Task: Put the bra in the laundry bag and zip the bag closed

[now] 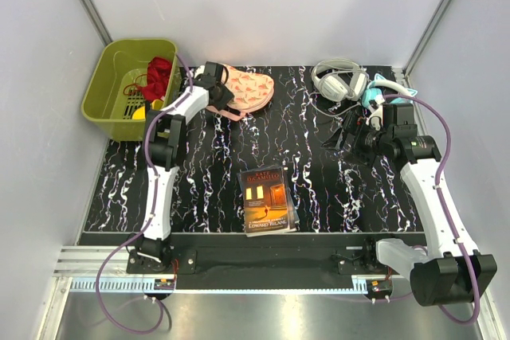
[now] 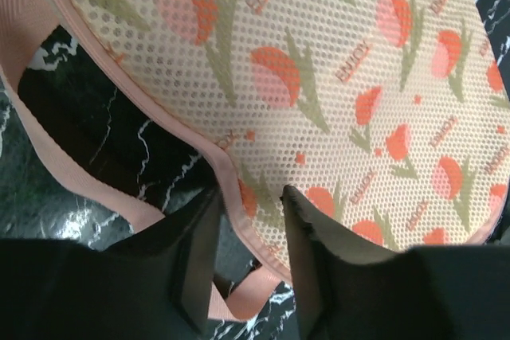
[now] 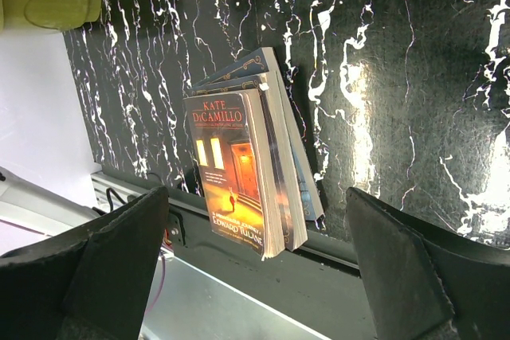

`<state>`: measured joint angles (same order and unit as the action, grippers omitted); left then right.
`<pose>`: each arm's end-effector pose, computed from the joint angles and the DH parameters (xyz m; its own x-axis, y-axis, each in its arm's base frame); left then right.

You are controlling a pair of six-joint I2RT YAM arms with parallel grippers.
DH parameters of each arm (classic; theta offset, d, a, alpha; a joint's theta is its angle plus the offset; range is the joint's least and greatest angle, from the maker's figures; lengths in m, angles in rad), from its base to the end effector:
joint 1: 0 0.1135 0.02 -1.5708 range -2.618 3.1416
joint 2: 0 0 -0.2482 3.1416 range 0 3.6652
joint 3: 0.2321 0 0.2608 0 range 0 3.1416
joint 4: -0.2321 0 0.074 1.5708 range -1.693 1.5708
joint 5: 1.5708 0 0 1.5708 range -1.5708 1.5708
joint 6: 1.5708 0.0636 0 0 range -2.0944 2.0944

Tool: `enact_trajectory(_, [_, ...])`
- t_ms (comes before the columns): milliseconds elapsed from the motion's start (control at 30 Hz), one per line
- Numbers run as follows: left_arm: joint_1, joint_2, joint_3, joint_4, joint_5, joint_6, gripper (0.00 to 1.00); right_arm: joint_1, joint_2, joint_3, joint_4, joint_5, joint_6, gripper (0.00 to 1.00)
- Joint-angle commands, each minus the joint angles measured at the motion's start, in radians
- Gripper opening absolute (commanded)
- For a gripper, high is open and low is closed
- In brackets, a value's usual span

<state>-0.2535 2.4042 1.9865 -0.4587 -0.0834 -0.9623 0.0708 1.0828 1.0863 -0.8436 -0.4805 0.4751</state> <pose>0.5318 -0.1323 0.1267 -0.5880 -0.6923 -0.4183 -0.4970 0.7172 -0.4885 0.2416 0.0466 0.2965 -0.8300 0.3478 -0.4360 0.0104 0.7913 0.6114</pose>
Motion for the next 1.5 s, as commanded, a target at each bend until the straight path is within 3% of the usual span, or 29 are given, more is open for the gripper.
enact_trajectory(0, [0.005,0.021,0.041,0.069,-0.007,0.013,0.28,-0.003,0.008,0.044,0.005,-0.003,-0.016,1.00])
enact_trajectory(100, [0.008,0.019,0.044,0.075,-0.010,0.040,0.12,-0.003,0.015,0.052,0.005,-0.010,-0.020,1.00])
enact_trajectory(133, [0.007,0.018,0.046,0.077,-0.012,0.052,0.02,-0.005,0.019,0.055,0.005,-0.010,-0.020,1.00])
enact_trajectory(167, [0.008,0.012,0.046,0.077,-0.015,0.060,0.00,-0.003,0.023,0.057,0.006,-0.012,-0.020,0.99])
enact_trajectory(267, [0.007,-0.039,0.017,0.068,-0.032,0.112,0.00,-0.002,0.028,0.066,0.006,-0.012,-0.023,1.00])
enact_trajectory(467, [-0.007,-0.284,-0.213,0.025,-0.130,0.244,0.00,0.000,0.072,0.066,0.018,0.005,-0.038,1.00])
enact_trajectory(767, [-0.029,-0.637,-0.459,-0.089,-0.184,0.414,0.00,0.035,0.195,0.089,0.187,-0.003,-0.049,1.00])
enact_trajectory(933, [-0.084,-0.717,-0.430,-0.146,-0.237,0.539,0.00,0.171,0.281,0.122,0.380,-0.024,-0.042,1.00])
enact_trajectory(1067, [-0.128,-0.688,-0.289,-0.185,-0.243,0.608,0.00,0.300,0.339,0.078,0.637,0.046,-0.157,1.00])
enact_trajectory(1200, [-0.158,-0.599,-0.180,-0.262,-0.196,0.597,0.00,0.366,0.385,-0.046,1.147,0.085,-0.199,1.00])
enact_trajectory(1467, [-0.173,-0.557,-0.164,-0.271,-0.119,0.550,0.00,0.480,0.678,0.066,1.323,0.187,-0.237,1.00])
